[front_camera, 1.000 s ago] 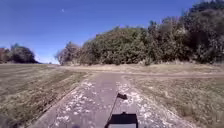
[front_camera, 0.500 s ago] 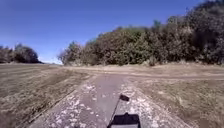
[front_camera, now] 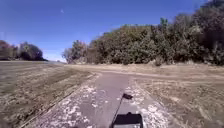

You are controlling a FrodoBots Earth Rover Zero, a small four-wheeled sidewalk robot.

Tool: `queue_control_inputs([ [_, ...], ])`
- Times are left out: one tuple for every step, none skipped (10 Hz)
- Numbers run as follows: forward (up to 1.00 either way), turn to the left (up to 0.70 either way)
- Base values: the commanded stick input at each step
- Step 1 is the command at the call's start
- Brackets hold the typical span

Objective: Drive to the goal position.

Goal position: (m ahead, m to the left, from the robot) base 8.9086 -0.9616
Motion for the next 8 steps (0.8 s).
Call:
queue_control_inputs([
  [0.00,0.00],
  [0.00,0.00],
  [0.00,0.00],
  [0.00,0.00],
  [0.00,0.00],
  [0.00,0.00],
  [0.00,0.00],
  [0.70,0.00],
])
